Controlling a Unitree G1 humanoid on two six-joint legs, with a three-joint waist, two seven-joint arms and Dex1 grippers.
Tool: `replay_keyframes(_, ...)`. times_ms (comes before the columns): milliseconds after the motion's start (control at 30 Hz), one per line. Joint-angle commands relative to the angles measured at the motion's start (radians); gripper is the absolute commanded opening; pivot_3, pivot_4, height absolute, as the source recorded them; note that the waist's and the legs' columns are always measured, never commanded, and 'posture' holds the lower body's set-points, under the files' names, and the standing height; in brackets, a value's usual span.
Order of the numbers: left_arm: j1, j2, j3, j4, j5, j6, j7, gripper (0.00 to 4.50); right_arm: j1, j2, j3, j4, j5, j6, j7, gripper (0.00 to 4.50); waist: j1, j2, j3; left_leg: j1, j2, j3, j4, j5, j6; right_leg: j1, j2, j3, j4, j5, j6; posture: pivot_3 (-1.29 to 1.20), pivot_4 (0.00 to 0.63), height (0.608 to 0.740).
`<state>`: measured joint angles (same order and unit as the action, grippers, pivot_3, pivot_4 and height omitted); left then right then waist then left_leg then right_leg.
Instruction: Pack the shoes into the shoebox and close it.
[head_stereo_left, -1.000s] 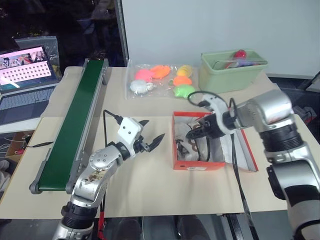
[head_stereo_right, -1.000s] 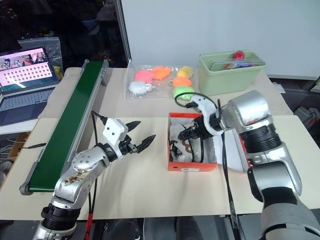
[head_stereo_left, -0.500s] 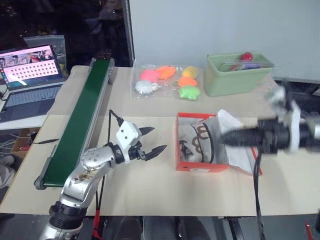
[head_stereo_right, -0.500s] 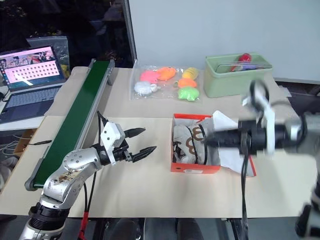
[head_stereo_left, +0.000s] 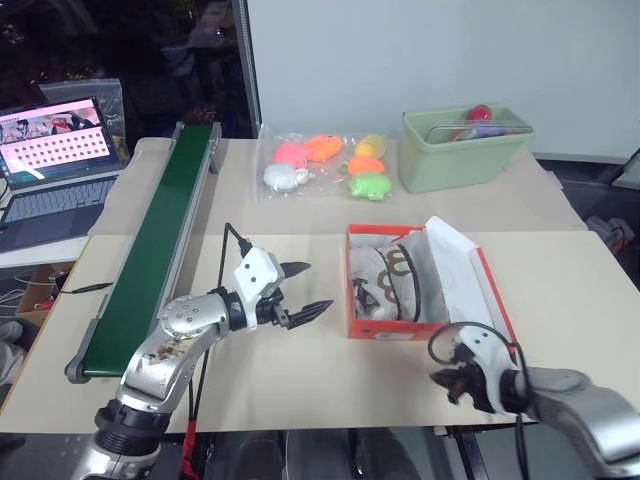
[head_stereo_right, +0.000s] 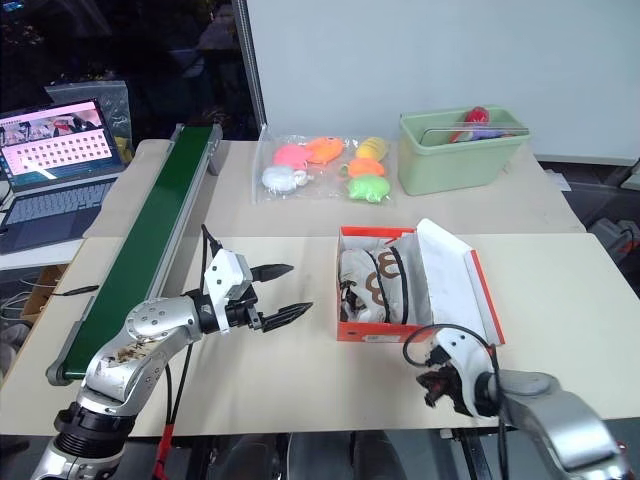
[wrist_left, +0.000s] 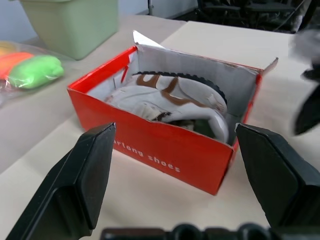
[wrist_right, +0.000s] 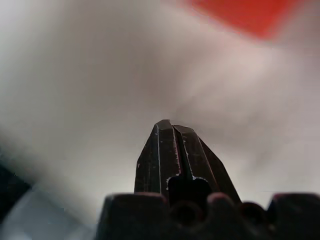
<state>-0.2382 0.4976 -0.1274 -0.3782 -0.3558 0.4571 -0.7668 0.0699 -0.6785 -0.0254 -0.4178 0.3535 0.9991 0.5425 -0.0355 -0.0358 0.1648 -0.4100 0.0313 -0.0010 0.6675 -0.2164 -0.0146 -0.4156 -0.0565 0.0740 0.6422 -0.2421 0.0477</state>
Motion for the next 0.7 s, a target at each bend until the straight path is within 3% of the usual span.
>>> replay_keyframes(33, -0.010, 0.001, 0.008, -0.035, -0.005, -0.012, 0.003, 4.13, -0.031, 0.086, -0.039, 0.118, -0.093, -0.076, -0.159, 0.08, -0.003, -0.002, -0.001, 0.001, 0.000, 0.000, 0.000, 0.000, 0.000, 0.001, 0.000, 0.000, -0.001, 0.000, 0.000, 0.00, 0.150, 0.729)
replay_keyframes(367, -0.023, 0.006, 0.017, -0.035, -0.011, -0.001, 0.009, 4.13, -0.086, 0.317, -0.199, 0.379, -0.187, -0.232, -0.494, 0.08, -0.003, -0.012, -0.009, 0.012, 0.000, 0.000, 0.000, 0.000, 0.000, 0.014, -0.001, -0.001, -0.003, 0.000, 0.000, 0.00, 0.150, 0.729)
replay_keyframes(500, -0.025, 0.006, 0.016, -0.036, -0.010, 0.003, 0.014, 4.13, -0.193, 0.533, -0.442, 0.545, -0.042, -0.386, -0.656, 0.08, -0.003, -0.017, -0.013, 0.012, 0.001, -0.001, 0.000, 0.000, 0.000, 0.014, -0.001, -0.001, -0.004, 0.000, 0.000, 0.00, 0.150, 0.729)
replay_keyframes(700, -0.028, 0.005, 0.019, -0.042, -0.010, 0.010, 0.025, 4.13, -0.341, 0.694, -0.686, 0.649, 0.284, -0.531, -0.613, 0.08, -0.010, -0.016, -0.013, 0.017, 0.003, -0.001, -0.001, 0.000, 0.000, 0.022, 0.000, -0.002, -0.012, 0.004, -0.001, 0.00, 0.150, 0.729)
